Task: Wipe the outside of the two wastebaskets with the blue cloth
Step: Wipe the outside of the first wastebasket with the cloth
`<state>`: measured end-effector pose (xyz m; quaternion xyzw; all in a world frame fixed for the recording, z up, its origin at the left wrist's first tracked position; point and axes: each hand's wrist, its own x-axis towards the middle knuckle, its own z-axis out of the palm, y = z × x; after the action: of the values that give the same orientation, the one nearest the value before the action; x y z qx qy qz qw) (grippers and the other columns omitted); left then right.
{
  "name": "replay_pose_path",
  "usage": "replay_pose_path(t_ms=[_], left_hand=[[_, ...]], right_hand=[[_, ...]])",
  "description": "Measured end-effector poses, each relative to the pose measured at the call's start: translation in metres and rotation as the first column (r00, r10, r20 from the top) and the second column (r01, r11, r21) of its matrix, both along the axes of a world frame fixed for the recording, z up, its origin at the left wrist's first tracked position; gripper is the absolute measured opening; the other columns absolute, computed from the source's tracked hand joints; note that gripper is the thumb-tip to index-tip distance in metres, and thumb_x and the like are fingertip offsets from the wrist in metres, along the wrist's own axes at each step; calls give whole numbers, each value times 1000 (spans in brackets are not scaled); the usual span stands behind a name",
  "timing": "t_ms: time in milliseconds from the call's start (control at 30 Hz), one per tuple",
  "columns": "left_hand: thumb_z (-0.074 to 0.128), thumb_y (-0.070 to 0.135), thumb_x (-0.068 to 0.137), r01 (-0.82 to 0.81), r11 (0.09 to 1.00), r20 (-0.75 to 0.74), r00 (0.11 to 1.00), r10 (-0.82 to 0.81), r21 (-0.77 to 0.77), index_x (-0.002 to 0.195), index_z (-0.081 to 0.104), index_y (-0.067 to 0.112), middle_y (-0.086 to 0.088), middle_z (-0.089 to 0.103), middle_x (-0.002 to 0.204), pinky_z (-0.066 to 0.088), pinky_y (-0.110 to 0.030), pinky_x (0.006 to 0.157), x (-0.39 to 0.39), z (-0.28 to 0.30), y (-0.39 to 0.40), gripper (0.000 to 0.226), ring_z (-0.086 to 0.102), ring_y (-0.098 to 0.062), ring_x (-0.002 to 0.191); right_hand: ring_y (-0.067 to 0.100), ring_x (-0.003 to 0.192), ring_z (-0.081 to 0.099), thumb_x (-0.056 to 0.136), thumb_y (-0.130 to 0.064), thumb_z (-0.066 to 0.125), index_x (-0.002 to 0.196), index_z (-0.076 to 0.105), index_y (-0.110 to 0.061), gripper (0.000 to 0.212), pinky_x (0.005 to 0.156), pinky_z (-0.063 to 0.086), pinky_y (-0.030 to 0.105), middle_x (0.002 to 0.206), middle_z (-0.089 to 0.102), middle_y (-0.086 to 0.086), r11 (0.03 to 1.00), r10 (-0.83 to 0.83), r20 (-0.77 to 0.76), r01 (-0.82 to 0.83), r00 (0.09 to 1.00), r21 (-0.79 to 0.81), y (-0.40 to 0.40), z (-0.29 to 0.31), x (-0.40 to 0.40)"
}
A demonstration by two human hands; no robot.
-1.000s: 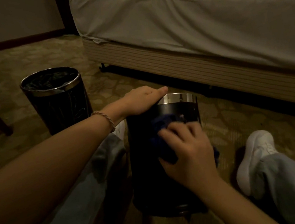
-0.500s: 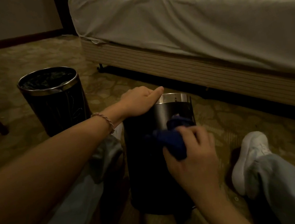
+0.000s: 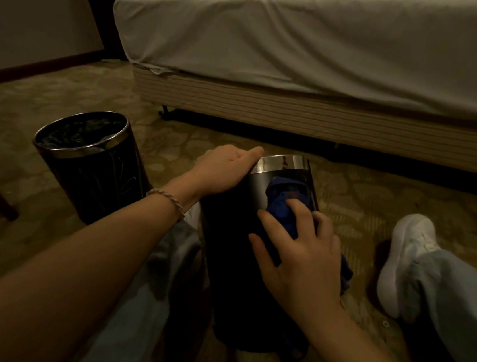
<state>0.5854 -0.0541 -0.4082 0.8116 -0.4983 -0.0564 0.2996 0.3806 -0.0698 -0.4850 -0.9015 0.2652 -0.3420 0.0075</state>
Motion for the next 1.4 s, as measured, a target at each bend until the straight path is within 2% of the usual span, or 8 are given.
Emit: replay_pose_path(t_ms=[133,433,700,833,1033,1200,1300,1400], left_hand=[[32,57,97,12,1000,1,1000,-12,-4,44,55,20,11,52,42,35,-26,56,-1,1,0,68,55,-10,53],[37,55,96,-53,998,15,998,53,-26,43,60,36,10,45,40,34,-30,64,-6,2,5,61,50,-22,62],[33,73,87,-37,997,82,996,43,-74,44,43,13,4,43,41,35,-30,50,-2,-5,8,75,45,-15,43],[40,76,83,-30,997,-21,999,28,-77,44,37,16,5,37,40,34,-30,51,9,-7,10,72,39,-16,41],[45,67,88,50,998,-297,953,-55,-25,62,59,9,-3,53,56,39,-26,51,24,-5,28,65,51,-14,50],[52,46,94,207,975,19,978,-210,81,95,69,18,0,66,92,46,-26,71,-4,32,12,33,62,-16,86],[52,70,81,139,958,149,972,-180,251,66,62,23,6,61,69,42,-27,57,-16,40,1,51,59,-15,67],[58,66,81,138,948,86,982,-169,286,58,60,20,4,58,60,40,-27,54,-16,39,4,51,56,-16,59]], right_hand=[[35,106,54,92,-47,58,147,44,-20,63,73,50,44,130,58,6,1000,8,66,-7,998,-19,1,-10,-7],[37,105,57,90,-39,65,108,70,-20,27,75,51,44,135,59,8,966,241,125,-227,962,-121,5,-21,-21],[29,95,54,92,-37,62,114,67,-16,31,71,50,39,122,64,3,999,32,274,-36,961,9,-23,24,28],[26,94,54,90,-36,62,115,67,-18,31,69,50,36,121,63,2,987,-94,289,51,953,150,1,2,16],[24,92,54,89,-41,58,111,69,-18,34,71,46,28,119,63,2,982,-47,263,-5,964,191,21,-35,-25],[26,90,53,88,-42,56,109,71,-17,36,68,49,33,120,64,6,983,-51,254,4,966,183,26,-39,-28],[27,89,53,87,-40,59,108,72,-17,34,67,53,38,120,65,6,989,-52,265,13,963,149,32,-45,-31],[25,91,52,88,-41,59,112,71,-19,34,66,54,38,122,63,3,988,-40,271,-2,962,154,33,-45,-34]])
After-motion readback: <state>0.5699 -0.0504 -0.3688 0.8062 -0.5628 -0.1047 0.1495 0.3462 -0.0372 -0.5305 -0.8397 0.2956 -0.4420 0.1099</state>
